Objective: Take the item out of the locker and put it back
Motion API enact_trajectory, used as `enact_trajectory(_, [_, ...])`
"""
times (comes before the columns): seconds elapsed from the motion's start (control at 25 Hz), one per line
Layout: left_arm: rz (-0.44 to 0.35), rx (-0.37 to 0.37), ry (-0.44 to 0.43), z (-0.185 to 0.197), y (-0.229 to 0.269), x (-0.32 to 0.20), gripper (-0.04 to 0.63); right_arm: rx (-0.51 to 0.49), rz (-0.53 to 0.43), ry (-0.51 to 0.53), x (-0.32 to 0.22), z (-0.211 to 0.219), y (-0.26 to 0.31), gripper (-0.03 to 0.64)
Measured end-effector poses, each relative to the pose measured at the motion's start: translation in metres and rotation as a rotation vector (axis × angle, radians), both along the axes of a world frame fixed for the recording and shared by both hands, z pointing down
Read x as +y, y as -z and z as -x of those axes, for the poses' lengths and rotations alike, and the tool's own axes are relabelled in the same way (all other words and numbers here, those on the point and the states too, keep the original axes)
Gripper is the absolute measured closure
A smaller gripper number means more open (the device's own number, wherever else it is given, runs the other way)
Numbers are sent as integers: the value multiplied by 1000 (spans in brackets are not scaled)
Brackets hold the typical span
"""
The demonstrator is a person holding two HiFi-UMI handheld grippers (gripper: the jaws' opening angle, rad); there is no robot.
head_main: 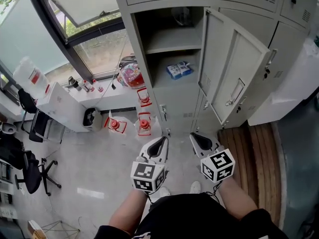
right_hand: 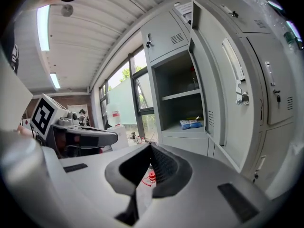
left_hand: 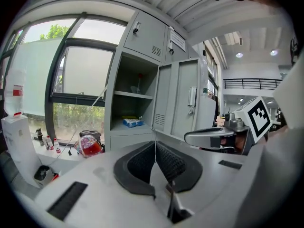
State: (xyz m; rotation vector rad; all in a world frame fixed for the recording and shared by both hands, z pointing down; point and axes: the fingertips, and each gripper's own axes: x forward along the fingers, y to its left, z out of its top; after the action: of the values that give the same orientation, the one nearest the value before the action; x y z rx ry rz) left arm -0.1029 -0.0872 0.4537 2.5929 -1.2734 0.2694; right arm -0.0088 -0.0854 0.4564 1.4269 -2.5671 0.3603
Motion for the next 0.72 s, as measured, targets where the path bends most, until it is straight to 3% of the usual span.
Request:
enact_trajectory(0.32, [-4,18,-62,7,0,4,575,14,5,-42,6,13,-2,566])
enact_trajectory(0.72, [-3,25,-75,10,-1,10,575,30,12,-44,13,19,-4,566])
